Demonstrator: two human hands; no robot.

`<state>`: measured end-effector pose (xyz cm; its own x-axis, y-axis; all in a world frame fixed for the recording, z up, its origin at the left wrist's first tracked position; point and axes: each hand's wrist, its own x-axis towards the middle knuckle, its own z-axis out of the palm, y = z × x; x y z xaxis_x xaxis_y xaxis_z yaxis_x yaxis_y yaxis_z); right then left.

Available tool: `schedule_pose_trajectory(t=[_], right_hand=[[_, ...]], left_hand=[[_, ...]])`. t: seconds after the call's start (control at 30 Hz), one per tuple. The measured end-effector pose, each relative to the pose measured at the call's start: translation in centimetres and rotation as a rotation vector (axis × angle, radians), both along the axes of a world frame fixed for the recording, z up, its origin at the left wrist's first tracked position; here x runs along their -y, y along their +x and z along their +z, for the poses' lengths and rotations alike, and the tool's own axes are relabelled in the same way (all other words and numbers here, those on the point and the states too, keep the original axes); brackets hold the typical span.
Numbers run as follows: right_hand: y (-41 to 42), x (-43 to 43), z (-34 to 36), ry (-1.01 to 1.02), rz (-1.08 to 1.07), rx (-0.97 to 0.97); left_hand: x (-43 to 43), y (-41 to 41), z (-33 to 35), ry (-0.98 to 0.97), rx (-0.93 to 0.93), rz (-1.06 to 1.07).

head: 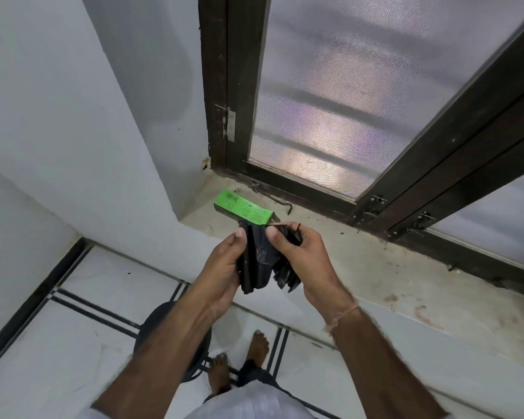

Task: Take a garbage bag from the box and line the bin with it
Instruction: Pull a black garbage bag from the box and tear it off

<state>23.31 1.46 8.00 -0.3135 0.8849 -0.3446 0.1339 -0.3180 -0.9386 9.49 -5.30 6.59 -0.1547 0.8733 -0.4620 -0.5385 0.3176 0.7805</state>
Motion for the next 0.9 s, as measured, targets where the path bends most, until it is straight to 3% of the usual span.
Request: schedule_pose_trajectory(t=[0.53,0.9], right_hand=[[0.1,-1.0,-1.2,0.062,-0.09,0.044],[-0.2,-0.7,-0.5,0.025,-0.043,-0.028]], left_hand=[[-0.1,-0.3,-0.5,-0.046,0.039,0.06],[0.0,-0.3,-0.6,-0.018,0.051,0.03]])
